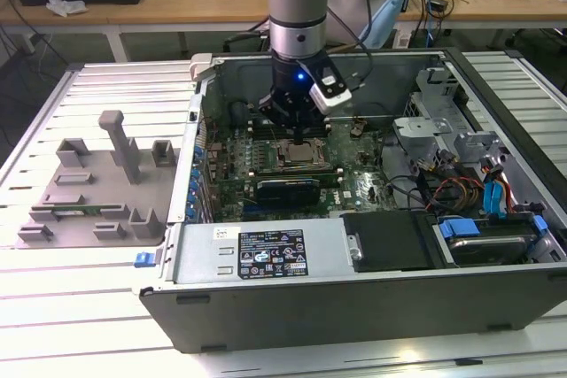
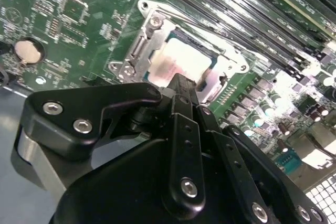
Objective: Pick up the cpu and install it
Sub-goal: 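Close the cpu cover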
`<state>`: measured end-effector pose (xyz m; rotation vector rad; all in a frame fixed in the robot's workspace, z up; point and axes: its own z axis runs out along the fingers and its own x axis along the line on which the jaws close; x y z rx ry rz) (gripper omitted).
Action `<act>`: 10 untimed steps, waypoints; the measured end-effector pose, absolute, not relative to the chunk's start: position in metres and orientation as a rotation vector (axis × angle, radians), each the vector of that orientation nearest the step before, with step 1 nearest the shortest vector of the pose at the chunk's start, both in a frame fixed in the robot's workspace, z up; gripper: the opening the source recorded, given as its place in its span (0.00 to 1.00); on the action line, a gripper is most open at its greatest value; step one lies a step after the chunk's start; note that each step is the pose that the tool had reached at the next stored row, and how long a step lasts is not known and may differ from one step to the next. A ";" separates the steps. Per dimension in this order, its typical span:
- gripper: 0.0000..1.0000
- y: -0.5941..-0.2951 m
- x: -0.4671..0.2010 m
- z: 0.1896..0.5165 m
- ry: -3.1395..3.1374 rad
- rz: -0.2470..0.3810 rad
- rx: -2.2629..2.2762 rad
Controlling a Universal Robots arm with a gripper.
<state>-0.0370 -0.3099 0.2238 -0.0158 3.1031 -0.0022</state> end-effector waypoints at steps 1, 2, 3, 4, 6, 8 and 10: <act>0.11 -0.310 -0.040 0.223 3.103 -0.002 -0.016; 0.11 -0.310 -0.042 0.223 3.103 -0.003 -0.016; 0.11 -0.310 -0.043 0.222 3.103 -0.002 -0.016; 0.11 -0.310 -0.044 0.221 3.103 -0.002 -0.016; 0.11 -0.310 -0.045 0.217 3.103 -0.003 -0.016; 0.11 -0.310 -0.048 0.216 3.103 -0.003 -0.016; 0.11 -0.310 -0.052 0.214 3.103 -0.002 -0.016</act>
